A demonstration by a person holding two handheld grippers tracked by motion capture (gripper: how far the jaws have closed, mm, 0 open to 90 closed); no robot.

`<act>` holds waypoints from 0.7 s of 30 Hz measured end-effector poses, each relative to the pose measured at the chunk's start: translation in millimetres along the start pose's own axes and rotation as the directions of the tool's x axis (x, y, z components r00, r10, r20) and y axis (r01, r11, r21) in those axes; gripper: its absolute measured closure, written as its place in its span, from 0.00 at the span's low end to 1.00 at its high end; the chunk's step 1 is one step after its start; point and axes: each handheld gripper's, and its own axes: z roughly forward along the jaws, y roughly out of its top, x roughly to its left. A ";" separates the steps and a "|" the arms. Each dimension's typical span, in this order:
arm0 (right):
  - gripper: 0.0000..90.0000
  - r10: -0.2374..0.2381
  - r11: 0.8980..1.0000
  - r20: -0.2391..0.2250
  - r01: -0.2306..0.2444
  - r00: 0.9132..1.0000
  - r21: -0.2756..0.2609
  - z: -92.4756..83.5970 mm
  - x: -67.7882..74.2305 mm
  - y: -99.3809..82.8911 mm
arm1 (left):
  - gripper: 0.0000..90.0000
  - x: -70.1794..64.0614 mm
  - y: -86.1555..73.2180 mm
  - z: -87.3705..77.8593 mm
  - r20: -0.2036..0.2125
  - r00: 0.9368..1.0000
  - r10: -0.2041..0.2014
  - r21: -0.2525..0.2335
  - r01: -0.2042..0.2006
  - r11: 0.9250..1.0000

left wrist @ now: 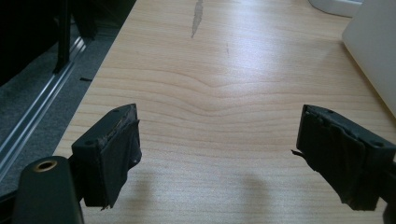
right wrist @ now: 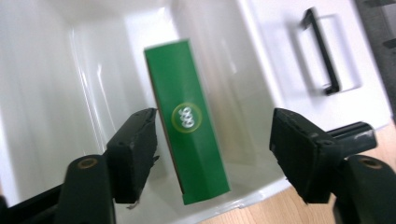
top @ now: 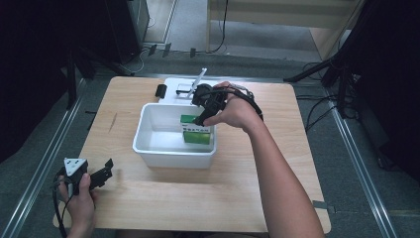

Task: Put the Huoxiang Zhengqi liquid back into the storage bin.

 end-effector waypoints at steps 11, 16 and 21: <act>0.27 0.214 0.952 0.094 -0.187 0.972 -0.241 -29.4 -12.3 -25.0 | 0.16 -0.2 0.0 0.0 0.001 1.000 0.002 0.001 -0.002 1.000; 0.25 0.330 0.896 0.095 -0.280 0.939 -0.345 -37.6 -17.5 -47.0 | 0.16 0.2 0.0 0.4 0.005 1.000 0.000 0.001 0.000 1.000; 0.24 0.415 0.849 0.137 -0.329 0.899 -0.413 -43.7 -22.8 -70.7 | 0.16 0.1 0.0 0.5 0.004 1.000 0.003 0.001 -0.003 1.000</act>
